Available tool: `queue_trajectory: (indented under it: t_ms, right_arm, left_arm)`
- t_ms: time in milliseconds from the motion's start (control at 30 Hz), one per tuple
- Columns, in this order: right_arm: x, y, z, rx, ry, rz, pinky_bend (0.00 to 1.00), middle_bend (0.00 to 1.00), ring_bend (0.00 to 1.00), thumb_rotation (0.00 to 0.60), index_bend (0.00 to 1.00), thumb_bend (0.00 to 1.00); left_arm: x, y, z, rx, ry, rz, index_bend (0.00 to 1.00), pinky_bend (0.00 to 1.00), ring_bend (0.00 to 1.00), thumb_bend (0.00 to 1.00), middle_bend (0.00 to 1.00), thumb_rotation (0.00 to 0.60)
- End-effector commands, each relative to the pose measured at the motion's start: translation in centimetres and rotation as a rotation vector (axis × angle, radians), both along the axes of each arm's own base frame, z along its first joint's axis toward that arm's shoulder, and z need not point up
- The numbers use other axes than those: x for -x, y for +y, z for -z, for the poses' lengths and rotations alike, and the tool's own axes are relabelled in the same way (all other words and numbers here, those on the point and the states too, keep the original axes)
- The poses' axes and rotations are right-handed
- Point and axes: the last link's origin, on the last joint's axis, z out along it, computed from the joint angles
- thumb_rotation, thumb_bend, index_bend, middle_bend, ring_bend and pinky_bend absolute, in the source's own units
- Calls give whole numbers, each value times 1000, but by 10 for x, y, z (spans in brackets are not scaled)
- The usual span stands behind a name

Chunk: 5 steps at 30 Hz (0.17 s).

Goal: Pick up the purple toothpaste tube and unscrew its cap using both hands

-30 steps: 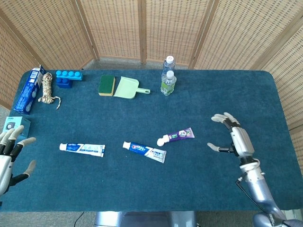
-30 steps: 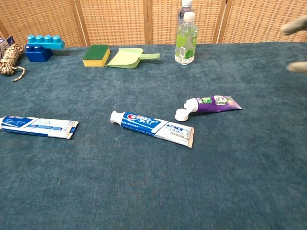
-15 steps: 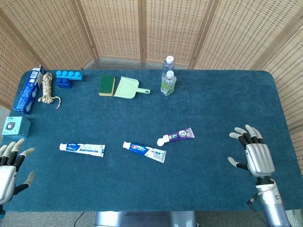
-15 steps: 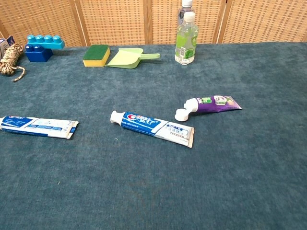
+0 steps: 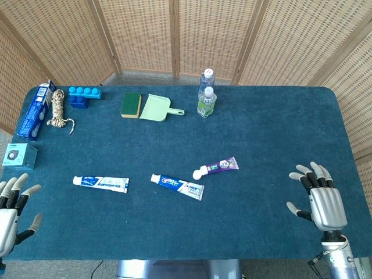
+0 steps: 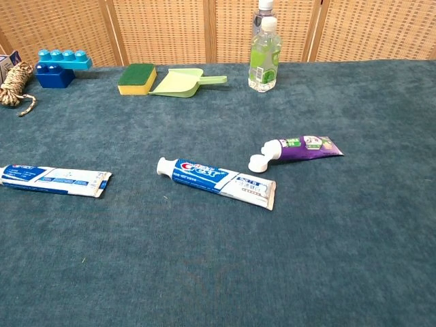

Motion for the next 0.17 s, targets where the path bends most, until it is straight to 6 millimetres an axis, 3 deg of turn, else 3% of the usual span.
queue_trajectory:
  t_ms: [33,167]
  right_arm:
    - [3,2,1,-8,-8,10,106,229,57,599,305,154]
    - [6,5,2,-4,-22,15,107,229,57,600,306,155]
  left_arm:
    - [-3,-2,-4,-17,-2,8,206,0,0,328,72,600]
    - [-6,-4,-7,-29,-7,15,206,0,0,329,72,600]
